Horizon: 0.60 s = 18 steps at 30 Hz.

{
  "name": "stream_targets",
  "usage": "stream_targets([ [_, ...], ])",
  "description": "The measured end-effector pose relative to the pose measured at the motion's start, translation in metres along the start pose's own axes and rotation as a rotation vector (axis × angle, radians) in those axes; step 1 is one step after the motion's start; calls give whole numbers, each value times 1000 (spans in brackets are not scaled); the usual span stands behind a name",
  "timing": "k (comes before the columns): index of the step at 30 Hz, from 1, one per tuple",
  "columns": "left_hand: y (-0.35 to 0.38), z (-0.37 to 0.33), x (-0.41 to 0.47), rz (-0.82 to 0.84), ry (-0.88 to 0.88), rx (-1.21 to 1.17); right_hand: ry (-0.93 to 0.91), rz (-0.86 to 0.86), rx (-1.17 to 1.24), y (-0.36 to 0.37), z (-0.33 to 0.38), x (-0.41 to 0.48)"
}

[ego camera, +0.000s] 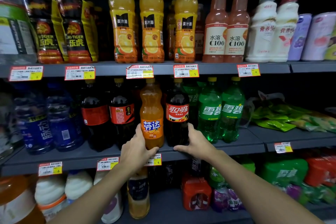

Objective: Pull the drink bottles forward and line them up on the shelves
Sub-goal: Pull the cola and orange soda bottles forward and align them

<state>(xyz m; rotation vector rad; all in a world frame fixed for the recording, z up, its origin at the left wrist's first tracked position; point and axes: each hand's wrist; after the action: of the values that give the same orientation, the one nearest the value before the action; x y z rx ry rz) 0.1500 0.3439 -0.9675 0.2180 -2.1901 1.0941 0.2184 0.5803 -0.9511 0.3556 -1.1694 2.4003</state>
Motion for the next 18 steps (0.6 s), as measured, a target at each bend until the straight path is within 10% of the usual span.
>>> stream_targets([
  [18, 7, 0, -4, -32, -10, -33, -15, -23, -7, 6, -6, -6],
])
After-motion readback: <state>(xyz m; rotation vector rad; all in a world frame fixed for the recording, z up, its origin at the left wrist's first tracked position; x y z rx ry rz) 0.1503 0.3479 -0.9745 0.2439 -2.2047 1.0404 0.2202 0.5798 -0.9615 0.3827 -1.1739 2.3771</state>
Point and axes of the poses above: each hand's wrist, its own x-axis towards the middle knuckle, its own y-axis out of the palm, z = x × y, and after that the axes turned 13 degrees about -z, right-handed
